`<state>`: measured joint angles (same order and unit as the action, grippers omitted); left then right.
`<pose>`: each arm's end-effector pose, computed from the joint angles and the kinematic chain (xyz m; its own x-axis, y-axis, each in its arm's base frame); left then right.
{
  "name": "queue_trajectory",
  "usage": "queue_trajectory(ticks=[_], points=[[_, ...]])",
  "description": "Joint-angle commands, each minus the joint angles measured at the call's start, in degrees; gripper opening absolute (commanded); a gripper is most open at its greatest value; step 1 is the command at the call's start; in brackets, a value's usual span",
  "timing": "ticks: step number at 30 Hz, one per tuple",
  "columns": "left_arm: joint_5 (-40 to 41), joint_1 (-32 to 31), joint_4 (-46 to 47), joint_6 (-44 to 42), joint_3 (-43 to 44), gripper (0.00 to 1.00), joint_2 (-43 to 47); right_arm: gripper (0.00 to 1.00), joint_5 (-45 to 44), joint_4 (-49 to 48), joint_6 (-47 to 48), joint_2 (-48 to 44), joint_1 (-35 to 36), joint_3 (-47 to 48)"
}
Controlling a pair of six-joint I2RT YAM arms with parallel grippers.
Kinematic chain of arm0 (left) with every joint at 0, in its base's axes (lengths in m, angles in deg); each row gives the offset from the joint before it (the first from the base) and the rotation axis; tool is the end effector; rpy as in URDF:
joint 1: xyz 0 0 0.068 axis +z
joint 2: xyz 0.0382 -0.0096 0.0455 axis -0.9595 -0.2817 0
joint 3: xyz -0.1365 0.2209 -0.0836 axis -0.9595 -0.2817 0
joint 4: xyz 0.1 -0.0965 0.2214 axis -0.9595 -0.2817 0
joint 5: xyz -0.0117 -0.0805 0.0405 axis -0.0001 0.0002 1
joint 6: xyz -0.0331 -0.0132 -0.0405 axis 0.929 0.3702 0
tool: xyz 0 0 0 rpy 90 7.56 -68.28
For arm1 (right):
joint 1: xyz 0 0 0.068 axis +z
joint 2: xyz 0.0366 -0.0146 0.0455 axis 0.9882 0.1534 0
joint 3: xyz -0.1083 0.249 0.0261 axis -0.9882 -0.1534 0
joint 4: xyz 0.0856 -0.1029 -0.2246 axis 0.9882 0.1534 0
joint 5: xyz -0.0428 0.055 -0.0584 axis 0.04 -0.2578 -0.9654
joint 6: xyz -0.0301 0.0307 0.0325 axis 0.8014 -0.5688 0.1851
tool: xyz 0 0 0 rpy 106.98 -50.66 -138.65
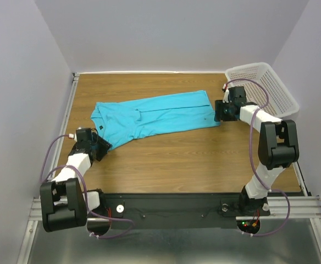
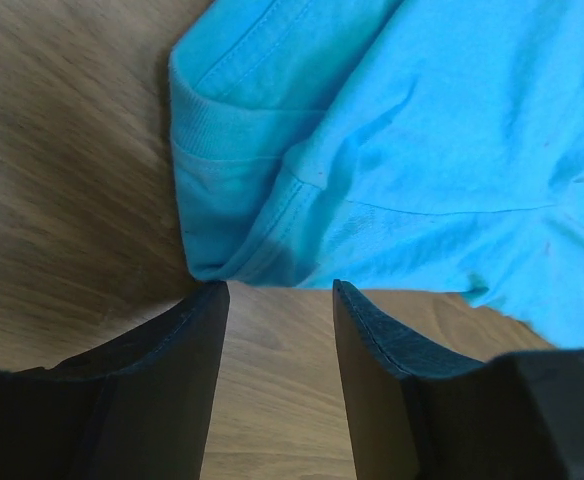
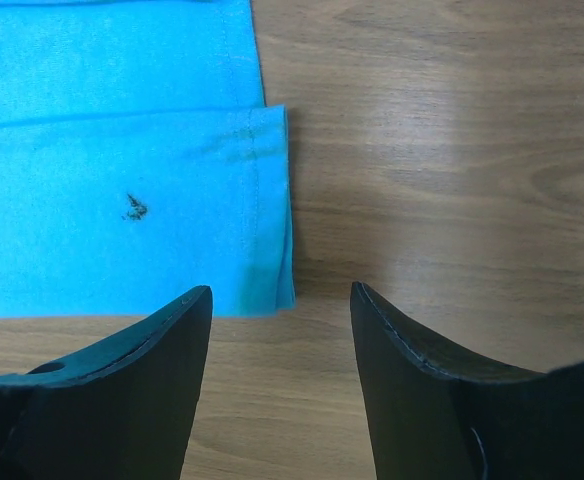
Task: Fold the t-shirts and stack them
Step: Fold the tshirt
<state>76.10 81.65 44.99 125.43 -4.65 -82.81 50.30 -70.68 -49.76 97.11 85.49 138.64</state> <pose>0.2114 0.0245 0.1669 -0.4687 -0.7471 -0.4713 -0.4774 0.6632 -0.5765 0.3783 0.0320 0.1919 -0.7948 -0.0445 -0.6052 -0.1205 0.9890 0.0855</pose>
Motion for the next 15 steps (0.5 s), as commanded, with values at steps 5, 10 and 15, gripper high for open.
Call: queue_trajectory(ticks=[5, 10, 15], points=[[2.56, 0.34, -0.27, -7.05, 5.19, 0.56, -4.56, 0.63, 1.27, -2.23, -1.4, 1.01, -0.71, -0.05], [2.82, 0.25, 0.52, -6.88, 5.02, 0.43, -6.94, 0.63, 2.85, -2.14, -2.63, 1.98, -0.98, -0.14], [4.23, 0.25, 1.67, -6.88, 5.11, 0.28, -8.78, 0.62, 3.73, -2.14, -3.51, 2.95, -1.24, -0.4]])
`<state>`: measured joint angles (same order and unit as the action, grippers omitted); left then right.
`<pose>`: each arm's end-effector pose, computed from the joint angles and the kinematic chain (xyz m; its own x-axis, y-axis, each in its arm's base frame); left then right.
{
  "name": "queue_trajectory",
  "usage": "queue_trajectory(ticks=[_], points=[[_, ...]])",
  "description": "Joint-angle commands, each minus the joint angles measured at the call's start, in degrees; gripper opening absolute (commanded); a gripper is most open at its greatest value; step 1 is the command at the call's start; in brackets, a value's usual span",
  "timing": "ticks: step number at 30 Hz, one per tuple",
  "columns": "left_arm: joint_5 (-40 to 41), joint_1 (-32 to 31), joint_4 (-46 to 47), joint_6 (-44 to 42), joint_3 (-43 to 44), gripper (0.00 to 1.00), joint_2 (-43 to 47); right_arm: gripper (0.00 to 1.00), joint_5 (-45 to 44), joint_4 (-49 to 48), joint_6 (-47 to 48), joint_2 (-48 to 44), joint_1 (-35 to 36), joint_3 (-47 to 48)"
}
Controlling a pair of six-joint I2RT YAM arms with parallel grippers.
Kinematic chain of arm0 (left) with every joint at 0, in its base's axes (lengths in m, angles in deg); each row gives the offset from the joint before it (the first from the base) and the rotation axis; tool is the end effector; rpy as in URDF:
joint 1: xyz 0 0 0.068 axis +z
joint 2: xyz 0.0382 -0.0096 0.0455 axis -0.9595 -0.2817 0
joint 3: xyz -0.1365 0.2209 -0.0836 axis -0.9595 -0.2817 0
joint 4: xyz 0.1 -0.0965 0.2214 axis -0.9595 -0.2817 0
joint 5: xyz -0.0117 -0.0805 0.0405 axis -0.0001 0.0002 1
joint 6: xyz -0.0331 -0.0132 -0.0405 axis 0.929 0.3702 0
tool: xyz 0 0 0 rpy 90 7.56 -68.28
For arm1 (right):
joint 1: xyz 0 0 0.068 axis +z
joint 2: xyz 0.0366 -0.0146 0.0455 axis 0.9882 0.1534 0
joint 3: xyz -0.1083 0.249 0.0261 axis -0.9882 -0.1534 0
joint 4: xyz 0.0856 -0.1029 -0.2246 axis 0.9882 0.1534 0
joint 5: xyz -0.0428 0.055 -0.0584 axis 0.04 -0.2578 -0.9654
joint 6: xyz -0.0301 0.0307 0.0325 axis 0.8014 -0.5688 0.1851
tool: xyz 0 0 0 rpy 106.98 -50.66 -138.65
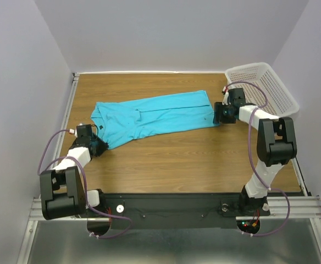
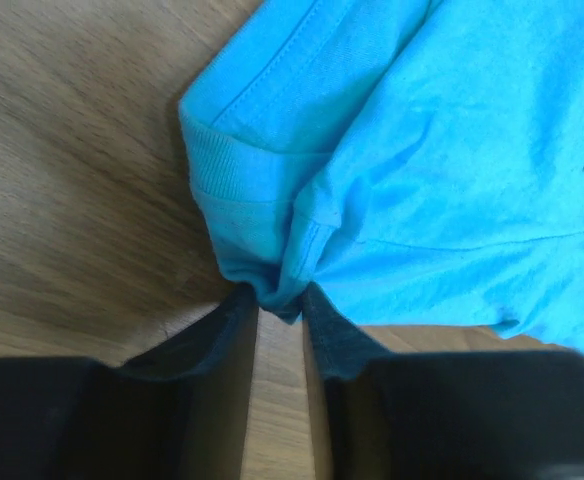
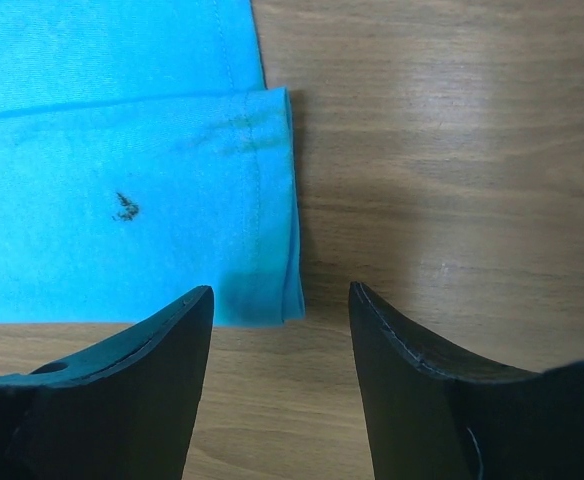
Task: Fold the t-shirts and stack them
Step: Fold the tshirt
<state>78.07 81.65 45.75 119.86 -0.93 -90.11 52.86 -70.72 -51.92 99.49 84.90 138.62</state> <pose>0.2312 0.0285 0.1616 -0.5229 -0.6834 -0.5095 -0.4743 0.7299 -0.4922 0.3814 0.0299 0.1770 -0.8242 -0.0009 -0.5663 -0.1008 0.9843 0.1451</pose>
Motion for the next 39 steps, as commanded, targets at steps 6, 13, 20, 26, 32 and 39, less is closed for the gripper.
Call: queue_trajectory(ticks=[6, 13, 20, 26, 32, 39], points=[[3.4, 0.43, 1.34, -1.66, 2.09, 0.11, -1.67, 0.59, 2.66, -2.01, -2.4, 3.03, -0.65, 0.06], [5.51, 2.09, -0.5, -2.97, 3.59, 0.0, -1.14, 0.09, 4.07, -1.92, -1.43, 0.58, -1.61, -2.13], [7.69, 4.55, -1.21, -3.15, 4.64, 0.0, 0.44, 0.01, 3.81, -1.74, 1.63, -5.4, -4.07, -6.08], [7.01, 5.09, -2.09, -4.03, 6.31, 0.0, -0.87, 0.01, 2.76, -1.22, 4.8, -10.5, -5.66, -10.22], [3.24, 5.09, -1.47, -5.17, 6.22, 0.0, -1.84, 0.01, 2.14, 1.85, 7.44, -14.63, -5.75, -15.32], [-0.73, 5.09, -2.61, -5.0, 4.64, 0.25, 1.75, 0.2, 4.25, 5.73, 11.92, -18.32, -5.75, -17.43]])
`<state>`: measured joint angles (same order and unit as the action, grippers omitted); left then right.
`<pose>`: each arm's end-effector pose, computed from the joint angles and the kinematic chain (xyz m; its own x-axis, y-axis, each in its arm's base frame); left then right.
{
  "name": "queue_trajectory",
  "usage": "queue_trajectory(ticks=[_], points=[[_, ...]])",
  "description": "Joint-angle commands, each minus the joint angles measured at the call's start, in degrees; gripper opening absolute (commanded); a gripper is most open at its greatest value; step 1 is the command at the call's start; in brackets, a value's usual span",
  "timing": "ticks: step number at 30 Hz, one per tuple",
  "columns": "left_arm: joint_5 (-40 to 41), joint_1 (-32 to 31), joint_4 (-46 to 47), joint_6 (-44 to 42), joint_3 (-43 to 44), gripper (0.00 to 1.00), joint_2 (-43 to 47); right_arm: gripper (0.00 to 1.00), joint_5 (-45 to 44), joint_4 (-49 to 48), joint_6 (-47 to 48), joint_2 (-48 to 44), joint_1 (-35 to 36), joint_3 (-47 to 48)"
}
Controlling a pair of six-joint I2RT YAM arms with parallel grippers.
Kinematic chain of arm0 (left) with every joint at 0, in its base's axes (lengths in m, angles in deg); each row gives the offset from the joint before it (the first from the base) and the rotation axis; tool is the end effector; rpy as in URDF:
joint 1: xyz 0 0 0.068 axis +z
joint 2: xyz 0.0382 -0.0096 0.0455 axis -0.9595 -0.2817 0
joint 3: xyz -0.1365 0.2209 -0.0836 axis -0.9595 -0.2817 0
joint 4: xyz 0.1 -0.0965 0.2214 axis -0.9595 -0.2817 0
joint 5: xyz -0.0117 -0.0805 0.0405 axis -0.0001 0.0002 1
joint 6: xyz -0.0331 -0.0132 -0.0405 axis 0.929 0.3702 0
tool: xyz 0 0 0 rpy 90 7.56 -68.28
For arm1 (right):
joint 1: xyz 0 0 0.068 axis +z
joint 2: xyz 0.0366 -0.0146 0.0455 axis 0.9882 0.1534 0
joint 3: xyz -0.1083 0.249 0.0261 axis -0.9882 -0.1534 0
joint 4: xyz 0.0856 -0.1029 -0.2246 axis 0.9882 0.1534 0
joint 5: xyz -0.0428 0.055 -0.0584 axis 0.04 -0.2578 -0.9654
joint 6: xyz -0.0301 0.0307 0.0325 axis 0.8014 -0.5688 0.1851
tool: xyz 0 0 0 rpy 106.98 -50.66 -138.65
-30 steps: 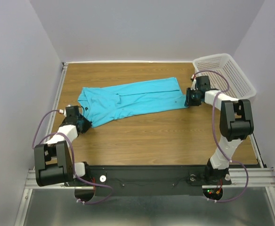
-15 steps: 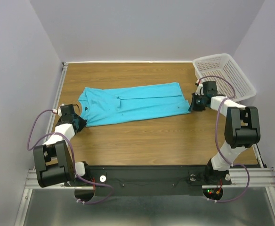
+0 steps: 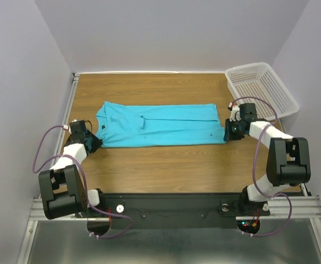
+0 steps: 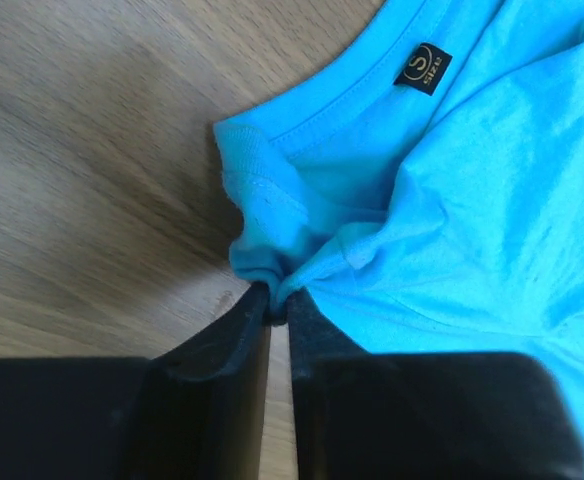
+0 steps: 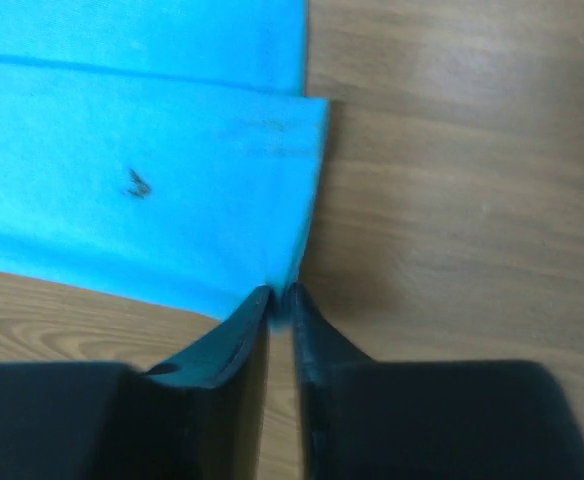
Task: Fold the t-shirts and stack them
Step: Fold the tshirt
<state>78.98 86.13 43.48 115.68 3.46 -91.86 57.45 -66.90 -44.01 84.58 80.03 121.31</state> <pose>0.2416 0.0500 0.1747 -0.4957 -0.6687 -0.5542 -0.5009 0.7414 -0.4465 0.3000 0.0019 0.1708 -0.8661 -0.0654 -0.4956 -0.1598 0.9756 0.1504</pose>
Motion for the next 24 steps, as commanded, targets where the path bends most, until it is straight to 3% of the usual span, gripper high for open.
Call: queue_trajectory(ticks=[1, 2, 6, 7, 10, 16, 19, 24], points=[[-1.99, 0.6, -1.04, -0.56, 0.51, 0.32, 4.47, 0.3, -0.34, 2.16, 4.45, -3.86, -0.87, 0.23], [-2.26, 0.6, -1.39, -0.3, 0.95, 0.43, 6.83, 0.35, -0.77, 2.17, 4.8, -5.34, -0.87, 1.02], [0.37, 0.6, -3.85, 0.41, 4.02, 0.67, 12.55, 0.53, -0.34, 2.61, 6.91, -7.2, -0.87, 5.4], [1.51, 0.69, -5.07, 0.06, 5.6, 0.67, 14.13, 0.6, 0.79, 2.78, 8.13, -7.46, -0.87, 6.2], [2.92, 0.78, -6.49, -0.21, 7.45, 0.69, 15.9, 0.68, 4.04, 2.87, 10.6, -7.47, -0.87, 9.45], [-3.29, 0.95, 2.78, -5.03, 7.63, 0.7, 13.81, 0.7, 21.96, 2.96, 16.75, -2.56, -0.87, 13.32], [-10.15, 0.87, 8.51, -7.23, 10.51, 0.69, 5.47, 0.7, 30.66, 2.87, 18.95, 1.22, -0.87, 16.12], [-13.77, 0.87, 13.28, -8.73, 17.46, 0.67, -9.83, 0.7, 32.18, 2.7, 17.82, 7.82, -0.87, 22.37]])
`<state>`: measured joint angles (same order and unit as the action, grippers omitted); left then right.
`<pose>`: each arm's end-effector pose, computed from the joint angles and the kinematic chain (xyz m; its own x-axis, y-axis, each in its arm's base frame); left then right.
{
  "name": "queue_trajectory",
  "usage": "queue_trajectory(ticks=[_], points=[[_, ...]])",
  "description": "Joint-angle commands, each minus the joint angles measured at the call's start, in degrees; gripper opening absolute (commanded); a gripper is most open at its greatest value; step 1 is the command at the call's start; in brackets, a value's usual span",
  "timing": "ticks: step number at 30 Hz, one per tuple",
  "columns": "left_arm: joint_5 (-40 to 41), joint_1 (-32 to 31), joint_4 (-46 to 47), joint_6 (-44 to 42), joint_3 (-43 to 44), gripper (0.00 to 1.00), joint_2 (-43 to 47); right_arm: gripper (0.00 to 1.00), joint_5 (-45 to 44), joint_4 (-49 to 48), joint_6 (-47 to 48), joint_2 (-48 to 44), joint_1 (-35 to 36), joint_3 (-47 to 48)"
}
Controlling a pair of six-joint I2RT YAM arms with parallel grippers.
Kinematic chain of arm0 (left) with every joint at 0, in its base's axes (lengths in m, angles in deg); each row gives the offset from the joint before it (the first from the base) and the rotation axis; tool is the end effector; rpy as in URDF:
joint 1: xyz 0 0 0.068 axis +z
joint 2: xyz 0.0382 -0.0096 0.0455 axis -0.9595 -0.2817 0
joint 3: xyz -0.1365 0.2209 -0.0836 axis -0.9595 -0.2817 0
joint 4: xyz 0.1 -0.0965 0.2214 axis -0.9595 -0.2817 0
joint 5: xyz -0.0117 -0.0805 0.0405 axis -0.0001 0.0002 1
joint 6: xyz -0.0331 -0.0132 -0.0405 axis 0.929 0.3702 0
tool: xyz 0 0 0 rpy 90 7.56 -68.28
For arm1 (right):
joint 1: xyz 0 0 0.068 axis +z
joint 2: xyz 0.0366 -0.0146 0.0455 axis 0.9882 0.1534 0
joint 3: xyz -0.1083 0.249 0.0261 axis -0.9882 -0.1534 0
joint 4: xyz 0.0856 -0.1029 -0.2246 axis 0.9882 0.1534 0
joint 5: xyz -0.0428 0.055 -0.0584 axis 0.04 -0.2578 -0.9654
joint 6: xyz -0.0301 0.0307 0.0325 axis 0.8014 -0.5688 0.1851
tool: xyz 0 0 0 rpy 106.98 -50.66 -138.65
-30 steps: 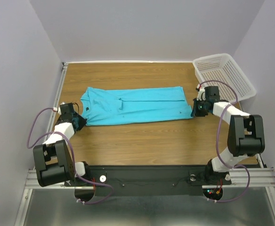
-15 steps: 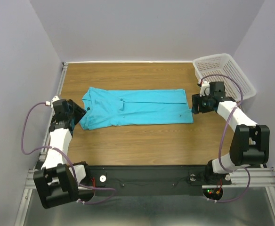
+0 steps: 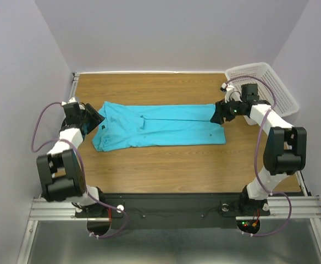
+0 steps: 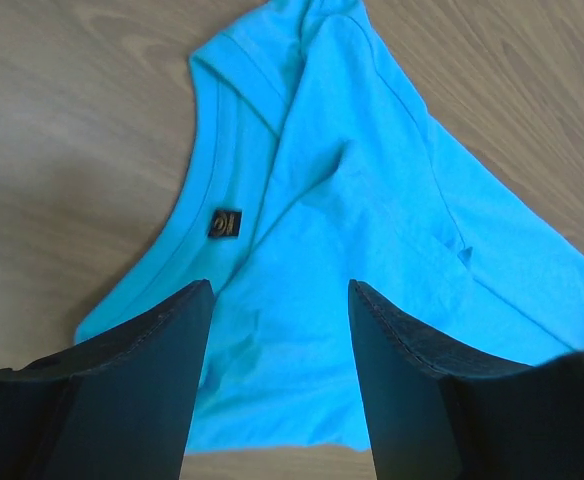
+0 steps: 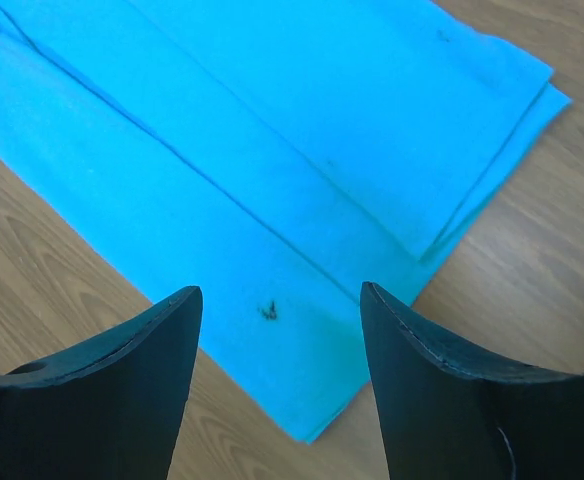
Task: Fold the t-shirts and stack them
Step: Fold the tshirt
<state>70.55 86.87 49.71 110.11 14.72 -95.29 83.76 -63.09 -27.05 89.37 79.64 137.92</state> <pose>0.2854 0.0583 0.2320 -0.4333 -0.5648 -0.7024 -0.2483 0.8240 -0.5093 0.3489 0.0131 0.2324 -0.6113 -0.2728 -0.7429 -0.6276 0.7390 0.2451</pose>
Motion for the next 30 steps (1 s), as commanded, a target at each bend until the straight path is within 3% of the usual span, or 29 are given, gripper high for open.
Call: queue_trajectory(ticks=[1, 6, 14, 30], points=[[-5.6, 0.12, 6.88, -3.94, 7.87, 0.66, -8.42, 0.7, 5.69, -1.11, 0.24, 4.52, -0.48, 6.9], [-4.9, 0.12, 3.72, -6.06, 17.46, 0.64, -19.41, 0.7, 3.67, -1.11, -4.59, 12.44, -0.31, 13.41], [-4.63, -0.31, -0.41, -8.69, 27.38, 0.62, -29.78, 0.7, 2.26, -1.2, -4.77, 12.54, -0.3, 14.48], [-4.02, -3.21, -5.6, -8.87, 39.26, 0.54, -38.05, 0.7, 3.49, -1.37, -4.95, 10.69, -0.3, 11.48]])
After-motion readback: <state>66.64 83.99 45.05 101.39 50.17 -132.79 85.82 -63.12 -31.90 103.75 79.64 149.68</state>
